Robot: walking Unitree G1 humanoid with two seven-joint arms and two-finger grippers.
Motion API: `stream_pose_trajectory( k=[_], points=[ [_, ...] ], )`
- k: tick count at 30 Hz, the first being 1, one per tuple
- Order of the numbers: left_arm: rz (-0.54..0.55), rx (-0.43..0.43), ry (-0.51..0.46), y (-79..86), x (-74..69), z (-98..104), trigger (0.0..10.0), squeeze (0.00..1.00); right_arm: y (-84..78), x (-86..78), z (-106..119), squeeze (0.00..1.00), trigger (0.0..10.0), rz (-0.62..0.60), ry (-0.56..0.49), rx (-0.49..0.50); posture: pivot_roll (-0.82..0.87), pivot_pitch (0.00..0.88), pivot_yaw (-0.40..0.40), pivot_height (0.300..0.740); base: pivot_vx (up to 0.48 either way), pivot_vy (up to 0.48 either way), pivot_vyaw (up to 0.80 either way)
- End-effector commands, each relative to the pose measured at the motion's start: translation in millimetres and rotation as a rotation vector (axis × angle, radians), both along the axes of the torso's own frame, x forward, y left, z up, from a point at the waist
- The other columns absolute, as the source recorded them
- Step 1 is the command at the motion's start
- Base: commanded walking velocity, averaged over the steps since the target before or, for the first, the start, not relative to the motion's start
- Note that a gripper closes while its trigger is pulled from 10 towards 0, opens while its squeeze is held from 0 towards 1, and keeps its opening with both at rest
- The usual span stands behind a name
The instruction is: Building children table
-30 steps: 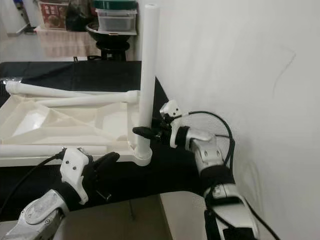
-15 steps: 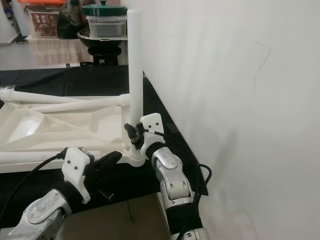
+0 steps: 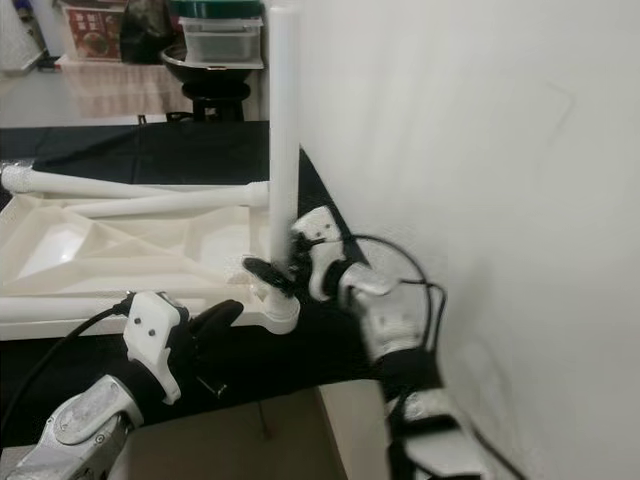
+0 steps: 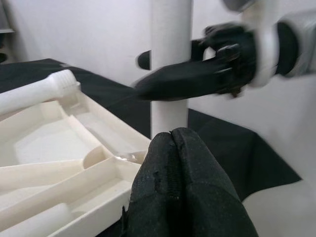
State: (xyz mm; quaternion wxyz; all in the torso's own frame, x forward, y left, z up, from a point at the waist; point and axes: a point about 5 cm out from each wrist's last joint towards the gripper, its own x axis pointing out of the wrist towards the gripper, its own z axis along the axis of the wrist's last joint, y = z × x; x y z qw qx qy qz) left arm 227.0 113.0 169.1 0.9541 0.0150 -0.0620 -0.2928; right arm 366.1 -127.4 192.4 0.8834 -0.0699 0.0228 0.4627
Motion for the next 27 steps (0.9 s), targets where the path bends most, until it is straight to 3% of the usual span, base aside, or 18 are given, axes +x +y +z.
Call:
stream_pose_trajectory(
  k=[1,4,5,11,12,21,26,27],
  points=[
    [0.001,0.006,0.006,-0.4,0.5,-1.9,10.0,0.00,-1.3,0.3,-0.8,0.00,10.0,0.058,0.021,0.015,0.00,0.009,-0.099,0.740,0.000,0.000,0.00],
    [0.001,0.007,0.009,-0.4,0.1,-2.6,10.0,0.00,-7.7,7.8,0.0,0.00,10.0,0.116,0.088,0.003,0.01,0.007,-0.101,0.740,0.000,0.000,0.00],
    [0.002,0.007,0.010,-0.4,0.1,-2.8,10.0,0.00,-9.2,9.4,-1.5,0.00,4.7,0.125,0.107,0.002,0.01,0.005,-0.101,0.740,0.000,0.000,0.00],
    [0.002,0.008,0.010,-0.4,0.2,-3.0,10.0,0.00,-10.5,10.5,-3.1,0.00,4.7,0.132,0.120,0.003,0.01,0.005,-0.101,0.740,0.000,0.000,0.00],
    [0.002,0.008,0.010,-0.5,0.3,-3.2,10.0,0.00,-11.9,11.1,-4.5,0.00,0.0,0.129,0.126,0.000,0.01,0.003,-0.102,0.740,0.000,0.000,0.00],
    [0.000,0.009,0.010,-1.4,-1.6,-3.7,10.0,0.00,-33.4,8.7,-10.4,0.00,0.0,0.077,0.123,0.050,0.01,0.010,-0.108,0.740,0.000,0.000,0.00],
    [0.001,0.009,0.010,-1.4,-2.2,-3.3,10.0,0.00,-35.2,7.4,-11.8,0.00,0.0,0.060,0.107,0.044,0.01,0.012,-0.110,0.740,0.000,0.000,0.00],
    [0.001,0.009,0.010,-0.3,-3.7,-2.8,10.0,0.00,-24.6,-1.9,-24.8,0.00,0.0,-0.018,0.119,0.039,0.00,0.024,-0.119,0.740,0.000,0.000,0.00]
  ],
)
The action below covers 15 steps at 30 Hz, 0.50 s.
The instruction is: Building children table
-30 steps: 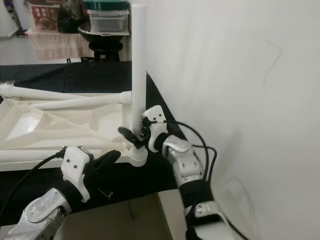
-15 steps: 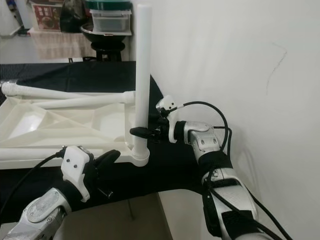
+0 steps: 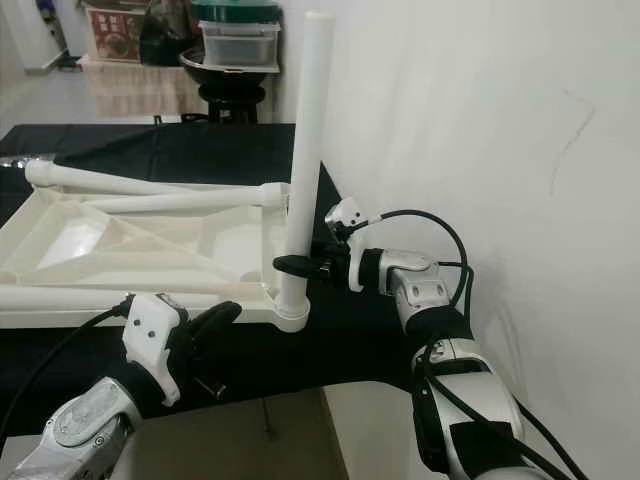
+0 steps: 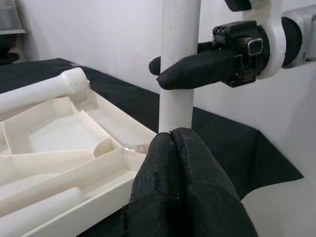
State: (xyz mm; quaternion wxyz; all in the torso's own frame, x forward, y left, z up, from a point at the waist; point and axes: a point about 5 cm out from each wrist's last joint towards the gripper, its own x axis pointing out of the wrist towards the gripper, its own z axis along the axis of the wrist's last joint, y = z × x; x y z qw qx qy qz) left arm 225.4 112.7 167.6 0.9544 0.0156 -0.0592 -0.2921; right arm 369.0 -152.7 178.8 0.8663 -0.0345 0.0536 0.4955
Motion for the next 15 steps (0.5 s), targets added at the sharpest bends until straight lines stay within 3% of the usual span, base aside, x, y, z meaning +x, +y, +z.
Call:
stream_pose_trajectory(
  k=[1,3,4,5,6,7,10,13,14,15],
  points=[
    [0.000,0.008,0.005,1.7,-3.0,-0.6,10.0,0.00,22.9,-14.5,-27.6,0.00,0.0,-0.413,0.028,0.045,-0.01,0.035,-0.111,0.740,0.000,0.000,0.00],
    [0.000,0.008,0.005,1.7,-3.0,-0.6,10.0,0.00,22.9,-14.5,-27.6,0.00,0.0,-0.413,0.028,0.045,-0.01,0.035,-0.111,0.740,0.000,0.000,0.00],
    [-0.001,0.009,0.005,3.2,-3.3,0.3,10.0,0.00,44.7,-47.2,-54.1,0.00,0.0,-0.567,0.109,0.043,-0.02,0.044,-0.102,0.740,0.000,0.000,0.00],
    [-0.001,0.009,0.005,3.2,-3.3,0.3,10.0,0.00,44.7,-47.2,-54.1,0.00,0.0,-0.567,0.109,0.043,-0.02,0.044,-0.102,0.740,0.000,0.000,0.00],
    [-0.001,0.009,0.005,4.3,-3.3,0.8,10.0,0.00,55.3,-71.2,-65.6,0.00,0.0,-0.672,0.169,0.049,-0.02,0.045,-0.099,0.740,0.000,0.000,0.00],
    [-0.002,0.011,0.006,5.1,-2.6,0.8,10.0,0.00,64.3,-80.5,-66.7,0.00,0.0,-0.680,0.106,-0.008,-0.02,0.043,-0.094,0.740,0.000,0.000,0.00],
    [-0.004,0.014,0.006,5.1,-2.1,0.3,10.0,0.00,71.0,-77.6,-60.0,0.00,0.0,-0.628,0.055,0.006,-0.03,0.033,-0.097,0.740,0.000,0.000,0.00],
    [-0.008,0.015,0.006,3.6,-1.6,-0.1,10.0,0.00,72.1,-63.0,-55.6,0.00,0.2,-0.581,0.015,-0.008,-0.01,0.027,-0.108,0.740,0.000,0.000,0.00],
    [-0.001,0.013,0.004,3.3,-1.6,-0.3,10.0,0.00,71.7,-54.0,-51.3,0.64,10.0,-0.545,0.004,0.006,-0.01,0.025,-0.108,0.740,0.000,0.000,0.00],
    [-0.001,0.013,0.004,3.3,-1.6,-0.3,10.0,0.00,71.7,-54.0,-51.3,0.64,10.0,-0.545,0.004,0.006,-0.01,0.025,-0.108,0.740,0.000,0.000,0.00]
  ],
)
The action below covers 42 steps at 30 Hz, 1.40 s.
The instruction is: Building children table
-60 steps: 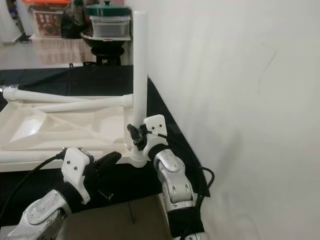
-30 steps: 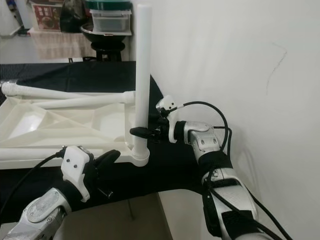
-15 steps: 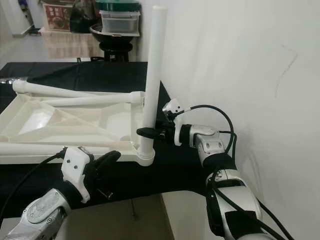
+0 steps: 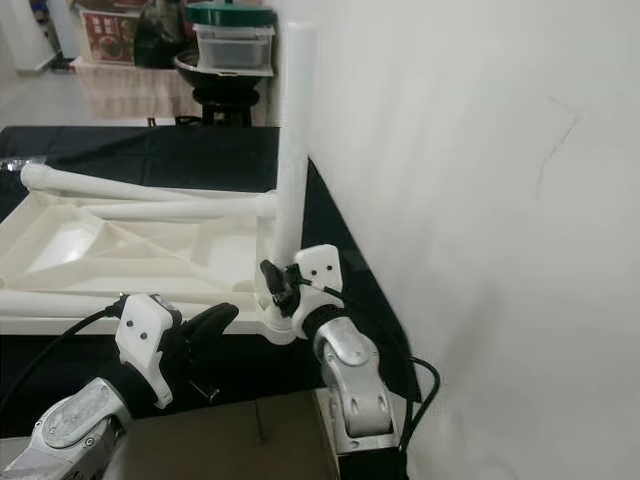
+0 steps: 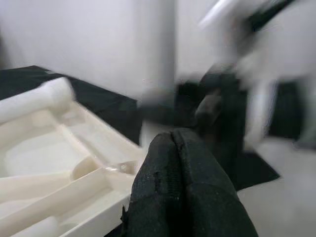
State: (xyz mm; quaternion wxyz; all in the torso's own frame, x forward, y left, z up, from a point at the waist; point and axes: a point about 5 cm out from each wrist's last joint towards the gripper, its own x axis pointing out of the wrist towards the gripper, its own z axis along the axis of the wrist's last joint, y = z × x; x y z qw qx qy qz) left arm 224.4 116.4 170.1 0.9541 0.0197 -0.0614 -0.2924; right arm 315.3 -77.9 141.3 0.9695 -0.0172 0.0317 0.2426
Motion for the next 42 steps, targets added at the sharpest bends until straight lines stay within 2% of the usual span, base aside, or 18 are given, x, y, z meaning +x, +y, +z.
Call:
stream_pose_trajectory(
  k=[1,3,4,5,6,7,8,9,10,14,17,22,23,25,26,38,39,42],
  points=[
    [0.004,0.005,0.009,-0.7,-0.4,-2.9,10.0,0.00,-2.2,7.0,-8.6,1.00,10.0,0.065,0.032,-0.006,-0.01,0.021,-0.109,0.740,0.000,0.000,0.00],
    [0.004,0.005,0.009,-0.7,-0.4,-2.9,10.0,0.00,-2.2,7.0,-8.6,1.00,10.0,0.065,0.032,-0.006,-0.01,0.021,-0.109,0.740,0.000,0.000,0.00],
    [0.005,0.005,0.008,-1.3,0.0,-3.1,10.0,0.00,-1.0,16.1,0.0,1.00,10.0,0.160,0.005,0.033,-0.01,0.019,-0.107,0.740,0.000,0.000,0.00],
    [0.005,0.005,0.008,-1.3,0.0,-3.1,10.0,0.00,-1.0,16.1,0.0,1.00,10.0,0.160,0.005,0.033,-0.01,0.019,-0.107,0.740,0.000,0.000,0.00],
    [0.003,0.004,0.009,-2.0,0.6,-3.3,10.0,0.00,-1.1,16.6,12.9,1.00,10.0,0.224,-0.021,0.048,-0.01,0.015,-0.105,0.740,0.000,0.000,0.00],
    [0.001,0.003,0.009,-2.9,1.4,-3.6,10.0,0.00,-6.0,18.9,26.8,0.42,10.0,0.338,-0.053,0.033,-0.01,0.008,-0.110,0.740,0.000,0.000,0.00],
    [0.001,0.003,0.009,-2.9,1.4,-3.6,10.0,0.00,-6.0,18.9,26.8,0.42,10.0,0.338,-0.053,0.033,-0.01,0.008,-0.110,0.740,0.000,0.000,0.00],
    [0.000,0.003,0.010,-3.5,2.0,-3.8,10.0,0.00,-9.7,18.9,36.1,0.42,10.0,0.405,-0.071,0.014,-0.01,0.008,-0.110,0.740,0.000,0.000,0.00],
    [0.001,0.003,0.008,-3.8,2.8,-3.9,10.0,0.00,-16.1,23.1,44.0,0.00,10.0,0.470,-0.102,-0.058,-0.01,0.004,-0.115,0.740,0.000,0.000,0.00],
    [0.006,0.002,0.005,-3.7,4.5,-4.1,10.0,0.00,-28.6,38.3,54.0,0.00,10.0,0.555,-0.106,-0.154,-0.01,0.001,-0.114,0.740,0.000,0.000,0.00],
    [0.007,0.001,0.005,-4.6,5.8,-5.3,10.0,0.00,-34.5,50.8,66.1,0.00,10.0,0.686,-0.057,-0.135,0.00,0.000,-0.117,0.740,0.000,0.000,0.00],
    [0.007,0.001,0.006,-5.5,6.4,-5.9,10.0,0.00,-38.2,56.8,72.6,0.00,10.0,0.724,-0.028,-0.114,0.00,0.000,-0.119,0.740,0.000,0.000,0.00],
    [0.008,0.001,0.006,-5.9,6.6,-6.0,10.0,0.00,-40.4,59.3,74.9,0.00,3.2,0.730,-0.012,-0.085,0.00,0.000,-0.119,0.740,0.000,0.000,0.00],
    [0.008,0.001,0.006,-5.9,6.6,-6.0,10.0,0.00,-40.4,59.3,74.9,0.00,3.2,0.730,-0.012,-0.085,0.00,0.000,-0.119,0.740,0.000,0.000,0.00],
    [0.008,0.000,0.006,-6.1,6.7,-6.2,10.0,0.00,-42.8,60.2,75.5,0.00,0.0,0.736,0.000,-0.058,0.00,0.000,-0.119,0.740,0.000,0.000,0.00],
    [0.005,-0.004,0.005,-5.4,6.2,-4.9,10.0,0.00,-67.2,53.0,57.1,0.00,0.0,0.738,0.025,-0.041,-0.02,0.000,-0.087,0.740,0.000,0.000,0.00],
    [0.004,-0.004,0.005,-4.9,5.7,-4.7,10.0,0.00,-71.6,51.7,54.6,0.00,0.0,0.725,0.016,-0.061,-0.03,0.002,-0.080,0.740,0.000,0.000,0.00],
    [-0.002,-0.003,0.010,-2.9,4.0,-3.9,10.0,0.00,-81.1,47.9,47.2,0.00,0.0,0.529,-0.003,-0.125,-0.04,0.016,-0.074,0.740,0.000,0.000,0.00]
  ],
)
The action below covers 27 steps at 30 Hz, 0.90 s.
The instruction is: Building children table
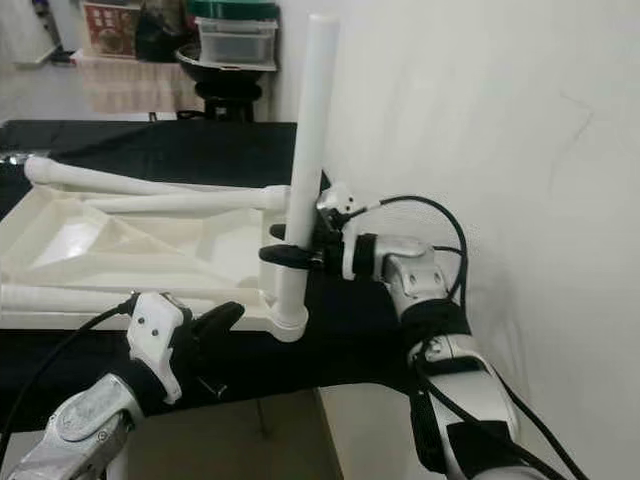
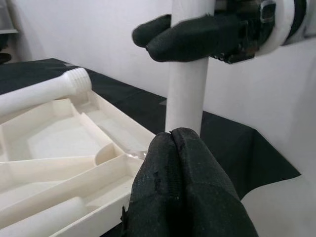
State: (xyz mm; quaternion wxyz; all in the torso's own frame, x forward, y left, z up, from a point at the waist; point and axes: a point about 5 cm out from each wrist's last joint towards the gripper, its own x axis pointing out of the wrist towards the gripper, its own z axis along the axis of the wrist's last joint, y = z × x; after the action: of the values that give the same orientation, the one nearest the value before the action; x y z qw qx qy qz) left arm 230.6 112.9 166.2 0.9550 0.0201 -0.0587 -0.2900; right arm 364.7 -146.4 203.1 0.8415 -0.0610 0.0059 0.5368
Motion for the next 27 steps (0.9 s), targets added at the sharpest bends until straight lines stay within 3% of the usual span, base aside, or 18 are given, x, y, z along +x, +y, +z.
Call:
stream_pose_trajectory(
  k=[1,2,3,4,5,6,7,8,10,15,16,17,18,20,21,25,26,27],
  points=[
    [-0.010,-0.004,0.006,1.4,-2.8,0.5,10.0,0.00,-8.5,-2.5,-20.6,0.00,0.0,-0.273,0.002,-0.084,-0.04,0.024,-0.076,0.740,0.000,0.000,0.00],
    [-0.012,-0.004,0.007,2.0,-3.4,0.9,10.0,0.00,-5.6,-1.7,-26.0,0.00,0.0,-0.510,-0.031,-0.113,-0.04,0.027,-0.077,0.740,0.000,0.000,0.00],
    [-0.012,-0.004,0.007,2.0,-3.4,0.9,10.0,0.00,-5.6,-1.7,-26.0,0.00,0.0,-0.510,-0.031,-0.113,-0.04,0.027,-0.077,0.740,0.000,0.000,0.00],
    [-0.011,-0.002,0.008,4.1,-3.5,1.2,10.0,0.00,15.5,-19.1,-39.0,0.00,0.0,-0.756,0.005,-0.020,-0.06,0.036,-0.060,0.740,0.000,0.000,0.00],
    [-0.011,-0.002,0.008,4.1,-3.5,1.2,10.0,0.00,15.5,-19.1,-39.0,0.00,0.0,-0.756,0.005,-0.020,-0.06,0.036,-0.060,0.740,0.000,0.000,0.00],
    [-0.010,-0.001,0.009,5.1,-2.8,1.5,10.0,0.00,36.6,-40.0,-54.0,0.00,0.0,-0.846,0.056,0.008,-0.06,0.043,-0.036,0.740,0.000,0.000,0.00],
    [-0.009,0.001,0.010,5.7,-2.1,1.4,10.0,0.00,50.6,-54.1,-61.4,0.00,0.0,-0.871,0.097,0.032,-0.05,0.043,-0.037,0.740,0.000,0.000,0.00],
    [-0.006,0.004,0.011,6.3,-1.5,0.9,10.0,0.00,68.9,-60.7,-69.0,0.00,0.0,-0.769,0.136,0.048,-0.05,0.032,-0.039,0.740,0.000,0.000,0.00],
    [-0.005,0.006,0.011,6.2,-0.9,0.5,10.0,0.00,78.8,-61.9,-74.2,0.00,0.0,-0.682,0.150,0.041,-0.05,0.022,-0.038,0.740,0.000,0.000,0.00],
    [-0.007,0.007,0.012,5.4,0.6,-0.4,10.0,0.00,74.4,-45.0,-64.9,0.00,0.0,-0.662,0.072,0.027,-0.05,0.010,-0.057,0.740,0.000,0.000,0.00],
    [0.001,0.007,0.006,4.1,1.9,-0.9,10.0,0.00,64.7,-24.4,-53.3,0.00,5.5,-0.700,0.013,0.026,-0.04,0.005,-0.067,0.740,0.000,0.000,0.00],
    [0.001,0.007,0.006,4.1,1.9,-0.9,10.0,0.00,64.7,-24.4,-53.3,0.00,5.5,-0.700,0.013,0.026,-0.04,0.005,-0.067,0.740,0.000,0.000,0.00],
    [0.007,0.006,0.003,3.5,2.6,-1.1,10.0,0.00,63.6,-16.5,-49.9,0.00,10.0,-0.660,0.016,0.034,-0.04,0.000,-0.071,0.740,0.000,0.000,0.00],
    [0.009,0.005,0.002,3.2,3.0,-1.2,10.0,0.00,62.1,-13.2,-44.4,0.00,10.0,-0.636,0.002,0.038,-0.04,0.000,-0.071,0.740,0.000,0.000,0.00],
    [0.010,0.004,0.002,2.9,3.3,-1.3,10.0,0.00,62.6,-11.2,-40.3,1.00,10.0,-0.583,-0.004,0.036,-0.03,0.000,-0.073,0.740,0.000,0.000,0.00],
    [0.004,0.002,0.004,1.2,3.6,-2.2,10.0,0.00,64.4,-11.9,-13.8,1.00,10.0,-0.337,-0.024,0.062,-0.03,0.000,-0.079,0.740,0.000,0.000,0.00],
    [0.003,0.002,0.004,0.5,3.8,-2.8,10.0,0.00,60.8,-12.4,-8.3,0.00,10.0,-0.213,-0.022,0.044,-0.03,0.000,-0.084,0.740,0.000,0.000,0.00],
    [0.003,0.002,0.004,0.5,3.8,-2.8,10.0,0.00,60.8,-12.4,-8.3,0.00,10.0,-0.213,-0.022,0.044,-0.03,0.000,-0.084,0.740,0.000,0.000,0.00]
  ],
)
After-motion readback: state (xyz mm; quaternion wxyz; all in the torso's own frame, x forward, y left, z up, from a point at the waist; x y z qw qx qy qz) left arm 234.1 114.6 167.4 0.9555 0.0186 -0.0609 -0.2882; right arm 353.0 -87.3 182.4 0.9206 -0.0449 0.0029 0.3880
